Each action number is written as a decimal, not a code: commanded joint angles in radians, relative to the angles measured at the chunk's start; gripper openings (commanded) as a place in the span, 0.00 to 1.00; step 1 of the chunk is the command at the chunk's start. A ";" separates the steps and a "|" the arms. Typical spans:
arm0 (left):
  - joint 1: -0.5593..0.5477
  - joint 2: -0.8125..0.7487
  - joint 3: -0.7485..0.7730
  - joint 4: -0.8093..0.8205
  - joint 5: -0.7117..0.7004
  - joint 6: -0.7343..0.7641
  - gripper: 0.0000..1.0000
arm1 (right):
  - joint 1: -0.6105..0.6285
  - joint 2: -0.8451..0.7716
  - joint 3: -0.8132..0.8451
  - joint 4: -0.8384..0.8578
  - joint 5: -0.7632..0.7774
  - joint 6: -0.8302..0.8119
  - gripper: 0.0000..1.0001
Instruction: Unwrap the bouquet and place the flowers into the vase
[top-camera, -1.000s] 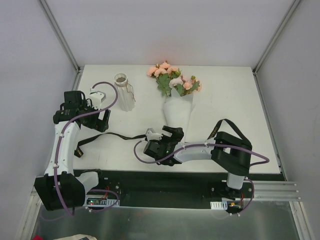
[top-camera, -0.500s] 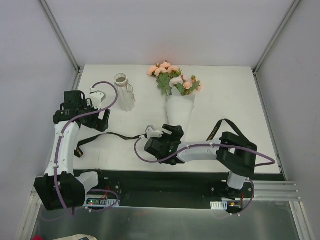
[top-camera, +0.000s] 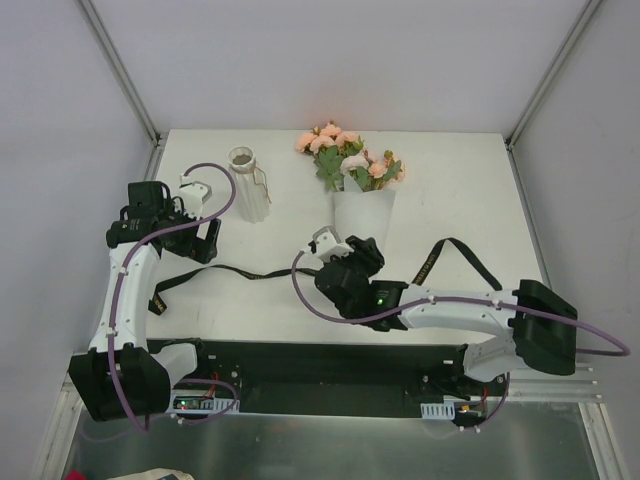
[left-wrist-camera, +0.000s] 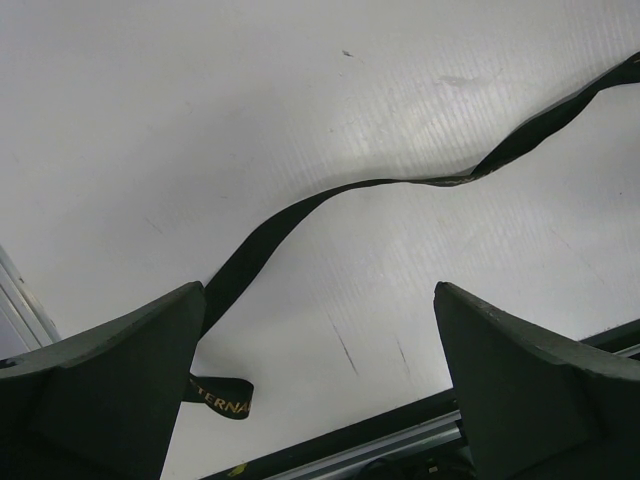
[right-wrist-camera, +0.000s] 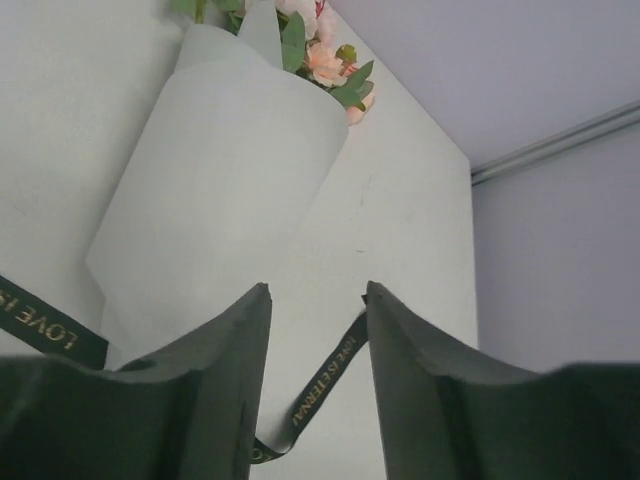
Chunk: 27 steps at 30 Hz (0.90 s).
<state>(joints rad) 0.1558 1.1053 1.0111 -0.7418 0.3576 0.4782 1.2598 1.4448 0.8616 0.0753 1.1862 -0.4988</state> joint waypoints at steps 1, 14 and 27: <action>-0.007 -0.025 0.027 0.001 0.007 -0.015 0.98 | 0.001 -0.080 0.013 -0.115 0.017 0.167 0.66; -0.009 -0.022 0.029 0.001 0.006 -0.010 0.99 | 0.000 0.146 0.014 -0.272 -0.157 0.181 0.96; -0.007 -0.004 0.038 0.001 0.006 -0.012 0.99 | -0.026 0.296 0.054 -0.080 0.022 0.005 0.96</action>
<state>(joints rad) 0.1558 1.0950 1.0126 -0.7410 0.3573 0.4786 1.2484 1.7329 0.8829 -0.1322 1.0908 -0.3847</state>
